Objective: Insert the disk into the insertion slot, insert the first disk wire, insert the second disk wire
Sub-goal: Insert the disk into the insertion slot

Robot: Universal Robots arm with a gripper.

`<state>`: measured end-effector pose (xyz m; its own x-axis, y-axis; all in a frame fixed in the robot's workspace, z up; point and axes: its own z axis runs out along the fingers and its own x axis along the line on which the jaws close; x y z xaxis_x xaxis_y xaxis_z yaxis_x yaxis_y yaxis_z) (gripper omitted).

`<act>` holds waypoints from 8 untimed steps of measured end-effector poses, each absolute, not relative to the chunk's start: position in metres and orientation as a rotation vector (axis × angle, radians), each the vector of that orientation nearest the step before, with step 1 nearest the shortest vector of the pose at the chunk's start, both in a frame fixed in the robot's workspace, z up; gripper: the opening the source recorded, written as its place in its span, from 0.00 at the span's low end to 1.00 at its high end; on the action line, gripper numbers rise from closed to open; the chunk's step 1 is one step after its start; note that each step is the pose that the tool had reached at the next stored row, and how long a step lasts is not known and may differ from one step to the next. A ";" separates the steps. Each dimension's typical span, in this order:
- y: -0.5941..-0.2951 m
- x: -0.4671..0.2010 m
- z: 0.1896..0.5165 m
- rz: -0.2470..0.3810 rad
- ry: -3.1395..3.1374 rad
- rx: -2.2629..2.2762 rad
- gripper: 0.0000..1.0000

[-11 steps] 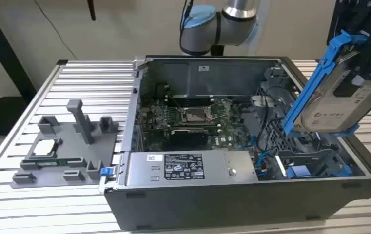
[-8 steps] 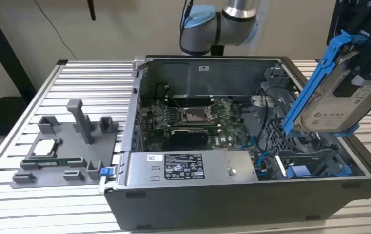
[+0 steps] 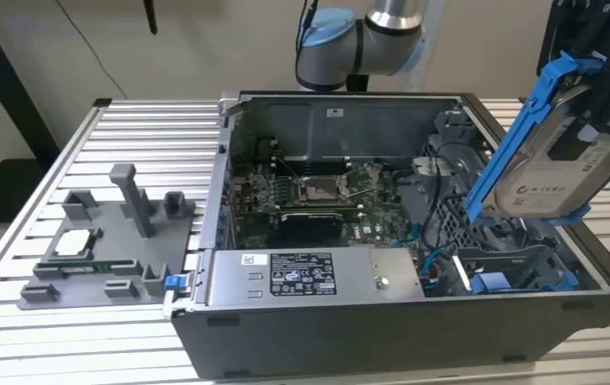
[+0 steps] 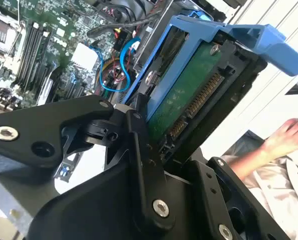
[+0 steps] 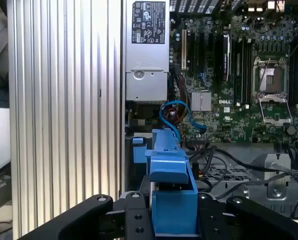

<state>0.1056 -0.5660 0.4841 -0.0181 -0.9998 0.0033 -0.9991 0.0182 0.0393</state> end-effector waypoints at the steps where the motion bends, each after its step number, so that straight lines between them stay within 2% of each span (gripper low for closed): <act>1: -0.566 0.106 0.484 -0.040 -2.220 2.180 0.00; 8: -0.569 0.109 0.478 -0.040 -2.221 2.180 0.00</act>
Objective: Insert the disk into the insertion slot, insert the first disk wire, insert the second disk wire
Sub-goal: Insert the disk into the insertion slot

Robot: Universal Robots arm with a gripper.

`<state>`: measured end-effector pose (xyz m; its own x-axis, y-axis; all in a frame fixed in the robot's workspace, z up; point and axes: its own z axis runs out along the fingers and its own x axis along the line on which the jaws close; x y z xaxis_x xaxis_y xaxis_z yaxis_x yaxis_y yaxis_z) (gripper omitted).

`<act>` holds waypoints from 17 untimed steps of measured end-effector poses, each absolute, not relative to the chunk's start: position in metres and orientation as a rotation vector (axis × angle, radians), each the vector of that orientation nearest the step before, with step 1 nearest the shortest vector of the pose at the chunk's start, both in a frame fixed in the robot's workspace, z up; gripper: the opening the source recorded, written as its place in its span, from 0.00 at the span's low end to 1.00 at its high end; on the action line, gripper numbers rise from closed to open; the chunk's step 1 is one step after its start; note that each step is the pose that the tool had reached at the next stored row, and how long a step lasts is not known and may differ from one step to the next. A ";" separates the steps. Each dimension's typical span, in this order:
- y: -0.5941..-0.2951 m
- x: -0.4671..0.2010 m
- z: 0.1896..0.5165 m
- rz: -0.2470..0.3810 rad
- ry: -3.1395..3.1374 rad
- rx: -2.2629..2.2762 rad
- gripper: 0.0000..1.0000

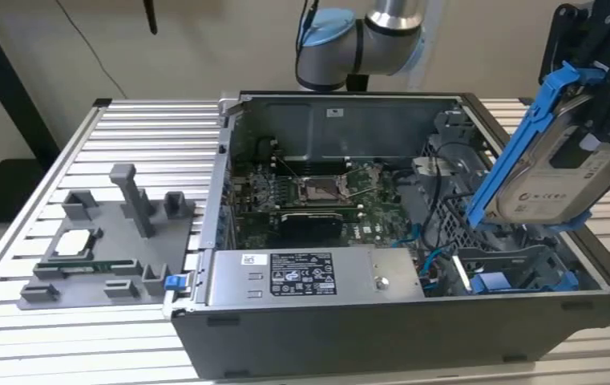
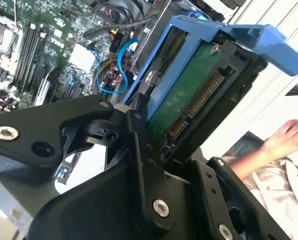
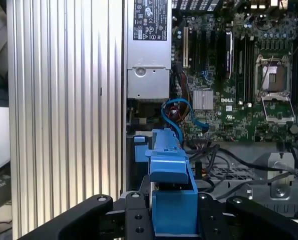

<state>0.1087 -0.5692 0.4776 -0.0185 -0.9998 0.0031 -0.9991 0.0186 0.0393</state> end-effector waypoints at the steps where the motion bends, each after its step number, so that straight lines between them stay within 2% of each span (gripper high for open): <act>1: -0.570 0.109 0.476 -0.040 -2.220 2.180 0.00; 17: -0.573 0.116 0.457 -0.043 -2.222 2.180 0.00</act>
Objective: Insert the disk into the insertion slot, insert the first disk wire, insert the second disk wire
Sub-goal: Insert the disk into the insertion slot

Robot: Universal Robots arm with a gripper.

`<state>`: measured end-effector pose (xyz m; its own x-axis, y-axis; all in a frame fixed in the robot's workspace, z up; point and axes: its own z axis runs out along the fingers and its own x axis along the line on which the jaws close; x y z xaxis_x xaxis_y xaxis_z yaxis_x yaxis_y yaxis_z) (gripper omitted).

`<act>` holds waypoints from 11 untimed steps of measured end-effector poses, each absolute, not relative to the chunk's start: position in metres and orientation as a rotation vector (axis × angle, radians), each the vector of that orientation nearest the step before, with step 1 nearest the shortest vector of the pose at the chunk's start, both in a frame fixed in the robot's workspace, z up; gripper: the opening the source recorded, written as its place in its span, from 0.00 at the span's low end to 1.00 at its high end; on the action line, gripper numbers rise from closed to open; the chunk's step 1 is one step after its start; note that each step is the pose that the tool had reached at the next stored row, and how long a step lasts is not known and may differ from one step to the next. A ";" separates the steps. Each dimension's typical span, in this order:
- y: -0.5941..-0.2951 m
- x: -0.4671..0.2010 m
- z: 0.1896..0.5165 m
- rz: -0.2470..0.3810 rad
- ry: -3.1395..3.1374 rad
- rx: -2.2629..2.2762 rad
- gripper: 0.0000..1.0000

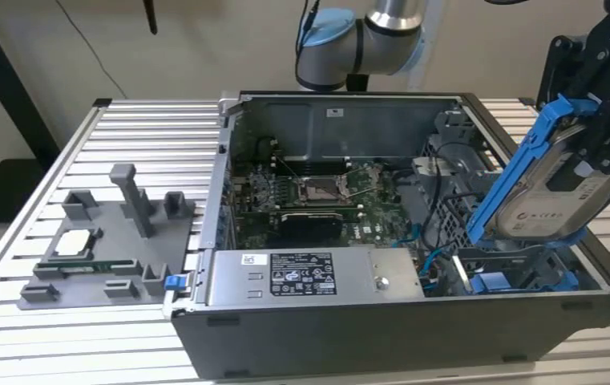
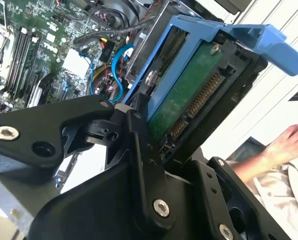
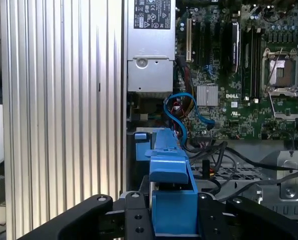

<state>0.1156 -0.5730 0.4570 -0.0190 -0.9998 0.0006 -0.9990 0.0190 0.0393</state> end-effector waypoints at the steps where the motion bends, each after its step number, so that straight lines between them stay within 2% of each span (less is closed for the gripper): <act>1: -0.573 0.116 0.457 -0.043 -2.222 2.180 0.00; 11: -0.573 0.116 0.456 -0.043 -2.222 2.180 0.00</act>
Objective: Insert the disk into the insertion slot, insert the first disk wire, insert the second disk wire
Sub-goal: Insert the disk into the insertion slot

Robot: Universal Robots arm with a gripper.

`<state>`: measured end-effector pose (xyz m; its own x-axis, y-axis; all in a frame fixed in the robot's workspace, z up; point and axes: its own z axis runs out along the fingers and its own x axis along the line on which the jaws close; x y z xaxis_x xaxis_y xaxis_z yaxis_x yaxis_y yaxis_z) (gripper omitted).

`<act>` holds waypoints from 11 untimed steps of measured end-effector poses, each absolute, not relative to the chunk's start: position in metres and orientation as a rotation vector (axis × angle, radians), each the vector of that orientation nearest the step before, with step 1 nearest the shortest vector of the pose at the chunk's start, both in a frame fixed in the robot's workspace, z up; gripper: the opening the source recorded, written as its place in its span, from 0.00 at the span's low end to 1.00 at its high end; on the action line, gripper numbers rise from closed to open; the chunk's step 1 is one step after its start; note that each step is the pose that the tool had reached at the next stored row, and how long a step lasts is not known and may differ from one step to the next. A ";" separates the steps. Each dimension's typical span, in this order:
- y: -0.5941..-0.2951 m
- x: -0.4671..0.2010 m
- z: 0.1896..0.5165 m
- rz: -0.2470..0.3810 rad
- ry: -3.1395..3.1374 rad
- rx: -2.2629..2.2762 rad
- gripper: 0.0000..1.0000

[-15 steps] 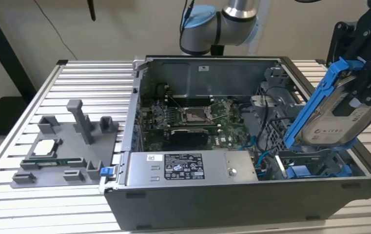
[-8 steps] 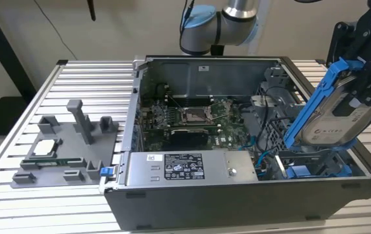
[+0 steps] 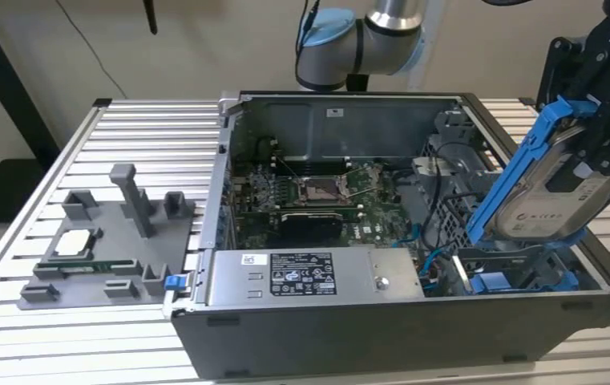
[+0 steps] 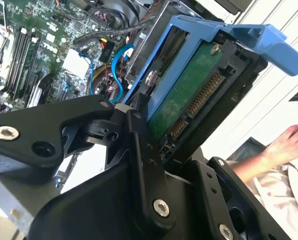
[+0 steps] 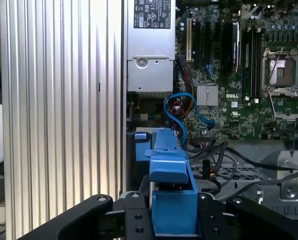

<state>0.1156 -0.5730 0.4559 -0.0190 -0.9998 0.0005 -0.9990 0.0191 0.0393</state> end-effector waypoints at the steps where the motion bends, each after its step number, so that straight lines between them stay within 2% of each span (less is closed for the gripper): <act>1: -0.573 0.116 0.455 -0.043 -2.222 2.181 0.00; 11: -0.573 0.117 0.444 -0.043 -2.222 2.181 0.00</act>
<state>0.1165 -0.5731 0.4441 -0.0189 -0.9998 0.0004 -0.9990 0.0189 0.0394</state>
